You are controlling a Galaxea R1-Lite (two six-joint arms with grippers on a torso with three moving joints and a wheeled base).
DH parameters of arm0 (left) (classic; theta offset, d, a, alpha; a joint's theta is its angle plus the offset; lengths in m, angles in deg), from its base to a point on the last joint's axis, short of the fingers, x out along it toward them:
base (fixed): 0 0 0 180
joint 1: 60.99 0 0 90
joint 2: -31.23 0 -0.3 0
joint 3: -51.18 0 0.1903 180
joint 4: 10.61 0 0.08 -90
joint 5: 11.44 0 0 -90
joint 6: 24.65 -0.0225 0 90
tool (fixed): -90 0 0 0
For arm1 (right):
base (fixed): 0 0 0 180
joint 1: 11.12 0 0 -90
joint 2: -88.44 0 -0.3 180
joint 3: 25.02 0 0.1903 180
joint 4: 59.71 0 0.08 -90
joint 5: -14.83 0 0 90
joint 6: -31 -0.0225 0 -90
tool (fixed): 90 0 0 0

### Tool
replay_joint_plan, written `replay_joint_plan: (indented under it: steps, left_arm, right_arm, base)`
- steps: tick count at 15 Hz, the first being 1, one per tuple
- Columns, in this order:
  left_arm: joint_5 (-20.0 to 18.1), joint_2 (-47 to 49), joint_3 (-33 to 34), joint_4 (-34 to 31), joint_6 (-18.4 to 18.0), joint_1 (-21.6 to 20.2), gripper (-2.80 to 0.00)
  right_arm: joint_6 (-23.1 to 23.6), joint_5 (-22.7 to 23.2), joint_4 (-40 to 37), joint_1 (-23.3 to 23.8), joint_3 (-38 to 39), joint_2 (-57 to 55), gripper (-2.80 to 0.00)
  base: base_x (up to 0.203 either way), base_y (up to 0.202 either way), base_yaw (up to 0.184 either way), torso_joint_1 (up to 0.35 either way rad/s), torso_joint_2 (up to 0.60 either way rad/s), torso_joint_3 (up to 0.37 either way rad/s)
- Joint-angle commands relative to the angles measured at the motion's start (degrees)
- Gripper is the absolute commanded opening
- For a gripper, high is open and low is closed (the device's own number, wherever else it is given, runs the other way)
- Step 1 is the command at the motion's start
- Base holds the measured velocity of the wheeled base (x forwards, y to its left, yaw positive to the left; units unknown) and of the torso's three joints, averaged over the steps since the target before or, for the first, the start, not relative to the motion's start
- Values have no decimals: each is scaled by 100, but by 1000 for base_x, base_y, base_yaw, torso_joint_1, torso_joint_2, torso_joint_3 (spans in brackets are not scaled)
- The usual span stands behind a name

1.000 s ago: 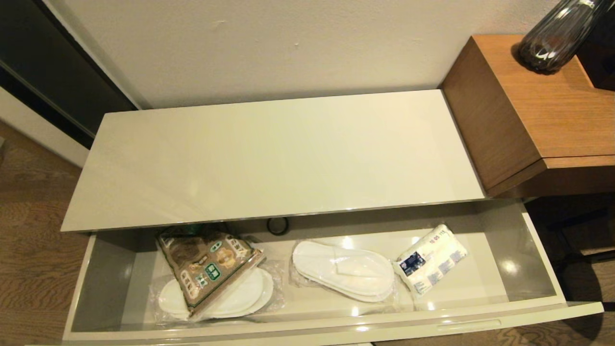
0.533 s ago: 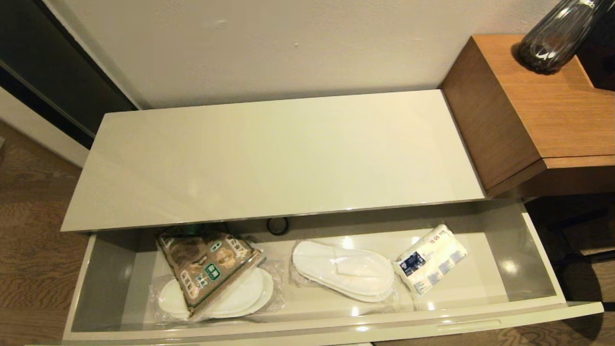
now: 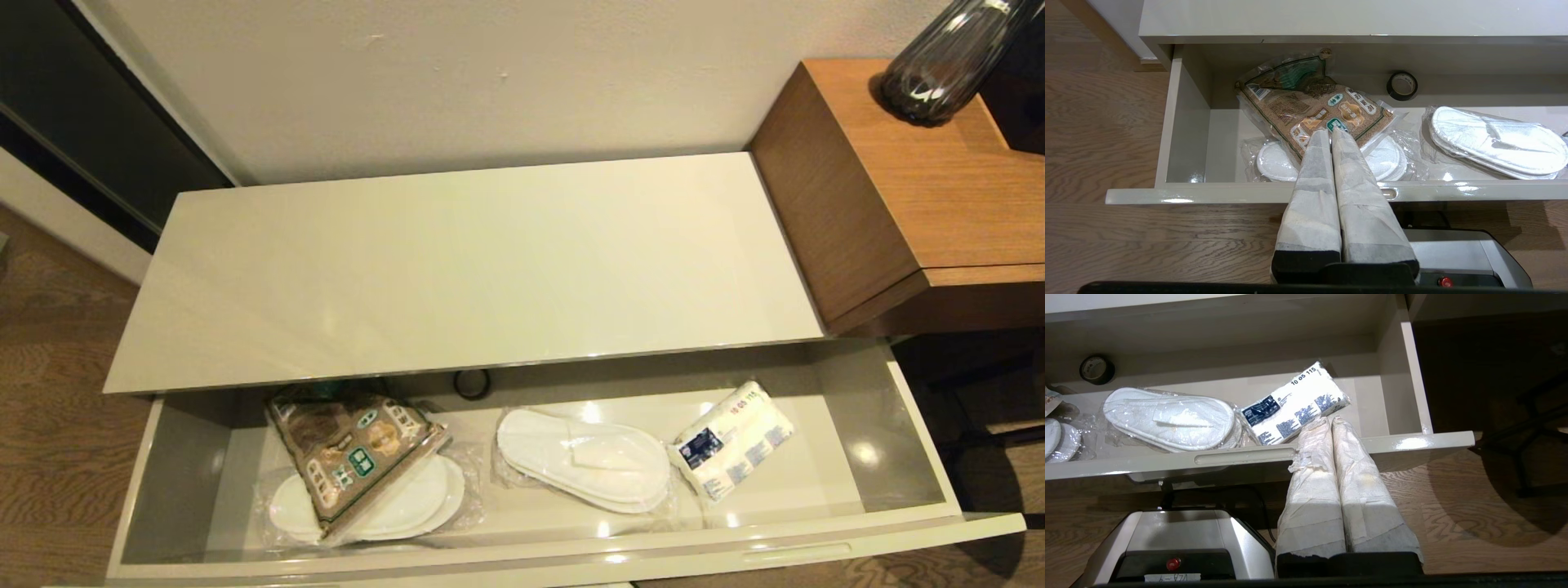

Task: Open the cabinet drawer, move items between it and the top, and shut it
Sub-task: Take out the disposable slippers from the drawer

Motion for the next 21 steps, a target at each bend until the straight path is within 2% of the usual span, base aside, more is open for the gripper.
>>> replay_joint_plan:
  steps: [1, 21]
  left_arm:
    - [0, 9, 1, 4, 3, 0, -280]
    - [0, 9, 1, 4, 3, 0, -280]
  right_arm:
    - [3, 2, -2, 0, 9, -20, -280]
    - [-6, 2, -2, 0, 9, -20, -280]
  base:
    - [0, 0, 0, 0, 0, 0]
    - [0, 0, 0, 0, 0, 0]
